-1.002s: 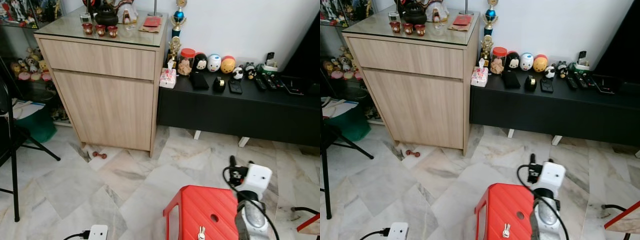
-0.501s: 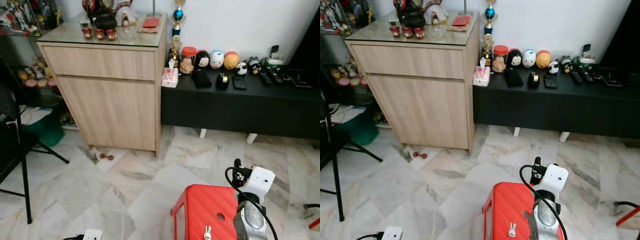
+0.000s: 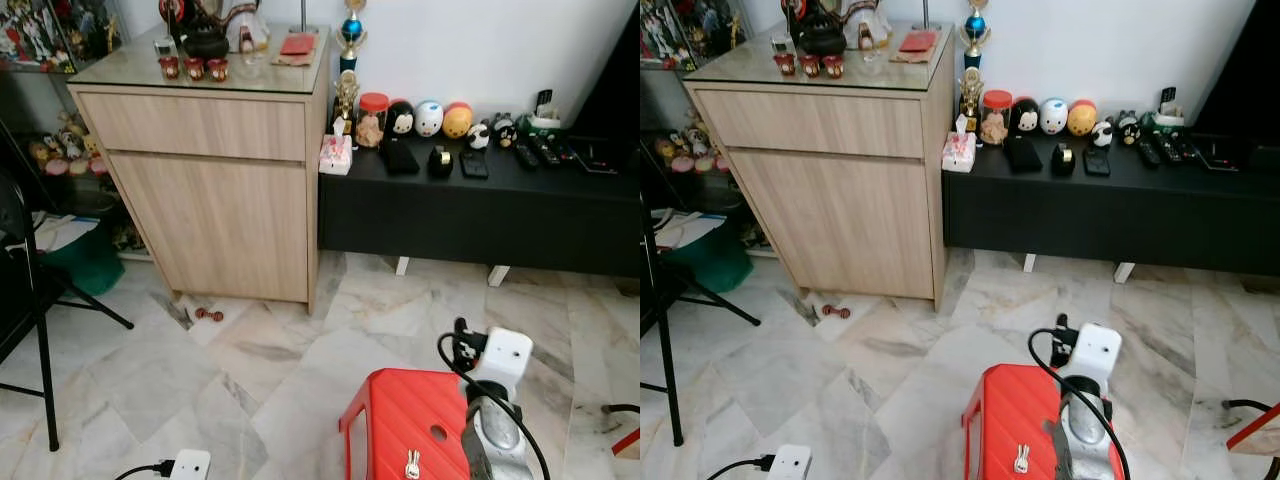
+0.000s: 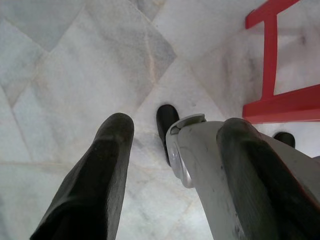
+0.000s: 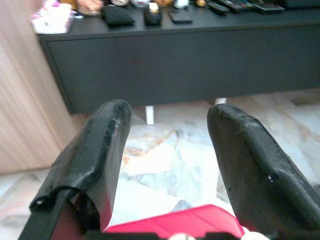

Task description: Hang keys on a hook

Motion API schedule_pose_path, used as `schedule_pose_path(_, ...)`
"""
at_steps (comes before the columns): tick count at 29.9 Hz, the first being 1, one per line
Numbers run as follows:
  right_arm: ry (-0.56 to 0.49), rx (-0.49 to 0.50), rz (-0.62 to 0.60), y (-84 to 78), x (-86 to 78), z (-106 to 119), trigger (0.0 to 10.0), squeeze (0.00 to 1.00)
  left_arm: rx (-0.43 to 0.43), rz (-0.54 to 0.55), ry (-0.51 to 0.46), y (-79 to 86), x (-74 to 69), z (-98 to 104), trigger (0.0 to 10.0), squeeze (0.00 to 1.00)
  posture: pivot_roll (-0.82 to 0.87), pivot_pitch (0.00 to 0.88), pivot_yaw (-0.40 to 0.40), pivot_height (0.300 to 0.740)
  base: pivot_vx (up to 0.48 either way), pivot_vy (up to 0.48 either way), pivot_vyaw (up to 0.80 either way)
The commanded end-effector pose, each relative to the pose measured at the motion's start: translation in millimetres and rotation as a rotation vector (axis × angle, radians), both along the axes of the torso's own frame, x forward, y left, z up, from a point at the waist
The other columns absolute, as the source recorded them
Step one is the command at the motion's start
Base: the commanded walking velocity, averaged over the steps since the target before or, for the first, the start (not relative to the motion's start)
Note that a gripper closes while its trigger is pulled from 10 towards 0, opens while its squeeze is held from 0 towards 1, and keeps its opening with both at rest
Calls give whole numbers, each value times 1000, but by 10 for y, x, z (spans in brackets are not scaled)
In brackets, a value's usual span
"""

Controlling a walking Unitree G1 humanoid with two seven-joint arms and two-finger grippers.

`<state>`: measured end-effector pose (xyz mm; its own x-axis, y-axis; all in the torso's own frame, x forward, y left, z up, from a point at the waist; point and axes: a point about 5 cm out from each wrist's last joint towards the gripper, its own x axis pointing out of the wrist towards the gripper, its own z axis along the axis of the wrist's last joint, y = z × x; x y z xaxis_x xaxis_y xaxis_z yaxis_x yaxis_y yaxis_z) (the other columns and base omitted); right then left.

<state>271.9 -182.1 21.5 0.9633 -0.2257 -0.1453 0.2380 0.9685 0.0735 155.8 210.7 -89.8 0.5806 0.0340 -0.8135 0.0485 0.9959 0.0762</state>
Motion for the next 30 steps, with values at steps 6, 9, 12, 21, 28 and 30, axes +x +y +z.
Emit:
schedule_pose_path(6,26,-8,22,33,10,-29,10000,0,-1,6,26,-18,-72,-35,10000,0,80,0,-57,740,0,0,0)
schedule_pose_path(9,57,-13,24,19,-11,-75,10000,0,-3,4,28,-34,-87,-42,10000,0,80,0,-61,740,0,0,0)
schedule_pose_path(12,63,-15,25,13,-16,-83,10000,0,-5,3,28,-40,-90,-44,10000,0,81,0,-61,740,0,0,0)
schedule_pose_path(21,73,-9,60,44,14,-88,10000,0,-9,13,31,-53,-121,-57,10000,0,89,0,-74,706,0,0,0)
schedule_pose_path(28,62,14,109,89,21,-88,10000,0,-17,17,31,-82,-120,-62,10000,0,90,0,-78,697,0,0,0)
schedule_pose_path(30,63,12,107,88,25,-88,10000,0,-17,18,30,-83,-117,-61,10000,0,93,0,-79,697,0,0,0)
